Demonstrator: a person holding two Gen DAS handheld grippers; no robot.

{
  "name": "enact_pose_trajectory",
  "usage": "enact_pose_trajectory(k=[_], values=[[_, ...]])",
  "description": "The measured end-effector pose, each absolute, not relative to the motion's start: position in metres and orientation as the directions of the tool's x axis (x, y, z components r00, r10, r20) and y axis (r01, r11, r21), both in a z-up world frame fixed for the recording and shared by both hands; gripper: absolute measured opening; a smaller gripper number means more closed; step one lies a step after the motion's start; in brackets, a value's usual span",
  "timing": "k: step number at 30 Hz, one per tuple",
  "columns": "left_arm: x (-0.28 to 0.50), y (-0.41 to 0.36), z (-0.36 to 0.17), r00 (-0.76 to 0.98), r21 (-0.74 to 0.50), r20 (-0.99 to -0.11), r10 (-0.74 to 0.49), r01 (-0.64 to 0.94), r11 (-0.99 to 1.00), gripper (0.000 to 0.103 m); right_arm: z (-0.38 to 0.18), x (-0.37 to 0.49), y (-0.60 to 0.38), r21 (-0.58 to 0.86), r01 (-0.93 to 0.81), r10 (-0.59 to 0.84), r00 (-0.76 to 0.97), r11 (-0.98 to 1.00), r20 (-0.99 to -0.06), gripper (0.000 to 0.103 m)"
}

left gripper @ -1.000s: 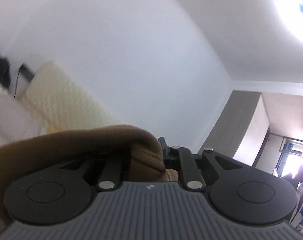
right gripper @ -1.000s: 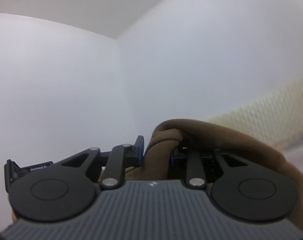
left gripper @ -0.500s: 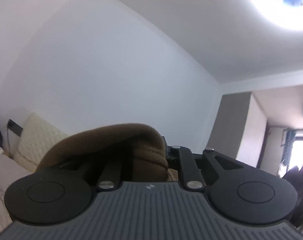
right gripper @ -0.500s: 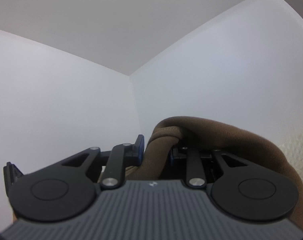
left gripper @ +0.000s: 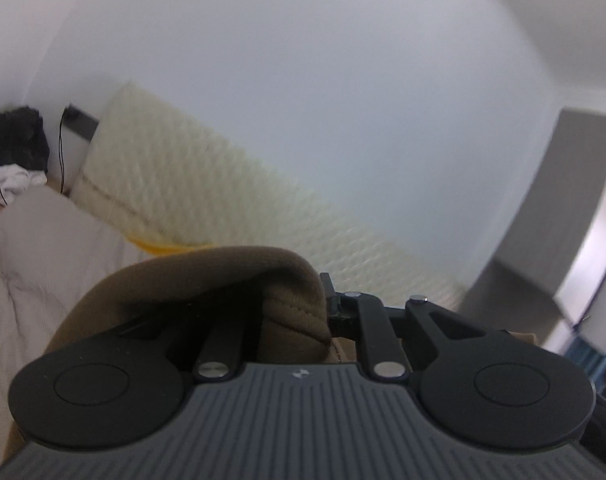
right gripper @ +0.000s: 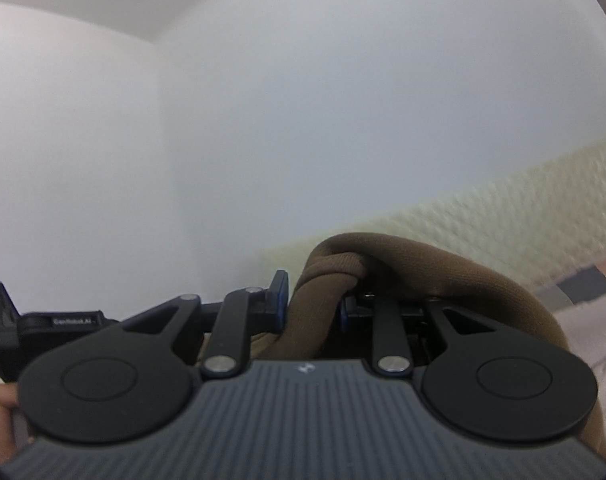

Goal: Fold large clothes
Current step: 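Lift the hoodie with both tools and shake it out above the bed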

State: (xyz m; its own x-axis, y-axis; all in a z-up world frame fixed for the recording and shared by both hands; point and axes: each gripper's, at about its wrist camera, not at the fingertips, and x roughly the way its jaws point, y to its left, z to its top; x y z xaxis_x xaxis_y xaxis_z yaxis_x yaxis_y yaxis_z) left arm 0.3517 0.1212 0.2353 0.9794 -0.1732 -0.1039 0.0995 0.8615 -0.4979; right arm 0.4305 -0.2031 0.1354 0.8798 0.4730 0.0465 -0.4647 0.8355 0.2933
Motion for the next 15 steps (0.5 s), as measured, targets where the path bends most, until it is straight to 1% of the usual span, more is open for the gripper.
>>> enact_pose_trajectory(k=[2, 4, 6, 8, 11, 13, 15], values=[[0.408, 0.116, 0.21, 0.978, -0.461, -0.135, -0.158, 0.08, 0.884, 0.019, 0.109, 0.486, -0.204, 0.309, -0.434, 0.454, 0.891, 0.846, 0.009, 0.027], [0.459, 0.114, 0.169, 0.977, -0.459, -0.151, -0.152, 0.067, 0.886, 0.019, 0.072, 0.546, -0.206, 0.312, -0.398, 0.426, 0.904, 0.862, -0.024, 0.026], [0.517, 0.115, 0.115, 0.966, -0.469, -0.213, -0.144, 0.028, 0.883, 0.019, 0.041, 0.604, -0.209, 0.342, -0.357, 0.405, 0.911, 0.869, -0.077, 0.026], [0.587, 0.119, 0.05, 0.943, -0.484, -0.3, -0.142, -0.023, 0.875, 0.019, -0.012, 0.654, -0.21, 0.364, -0.318, 0.393, 0.907, 0.875, -0.154, 0.026], [0.659, 0.129, -0.022, 0.897, -0.48, -0.417, -0.15, -0.077, 0.874, 0.019, -0.08, 0.724, -0.202, 0.386, -0.269, 0.385, 0.885, 0.882, -0.263, 0.026], [0.695, 0.134, -0.062, 0.874, -0.469, -0.461, -0.157, -0.09, 0.879, 0.018, -0.125, 0.744, -0.19, 0.391, -0.245, 0.382, 0.866, 0.887, -0.324, 0.026], [0.726, 0.138, -0.093, 0.865, -0.431, -0.479, -0.147, -0.086, 0.898, 0.019, -0.154, 0.763, -0.189, 0.405, -0.231, 0.383, 0.856, 0.885, -0.347, 0.026]])
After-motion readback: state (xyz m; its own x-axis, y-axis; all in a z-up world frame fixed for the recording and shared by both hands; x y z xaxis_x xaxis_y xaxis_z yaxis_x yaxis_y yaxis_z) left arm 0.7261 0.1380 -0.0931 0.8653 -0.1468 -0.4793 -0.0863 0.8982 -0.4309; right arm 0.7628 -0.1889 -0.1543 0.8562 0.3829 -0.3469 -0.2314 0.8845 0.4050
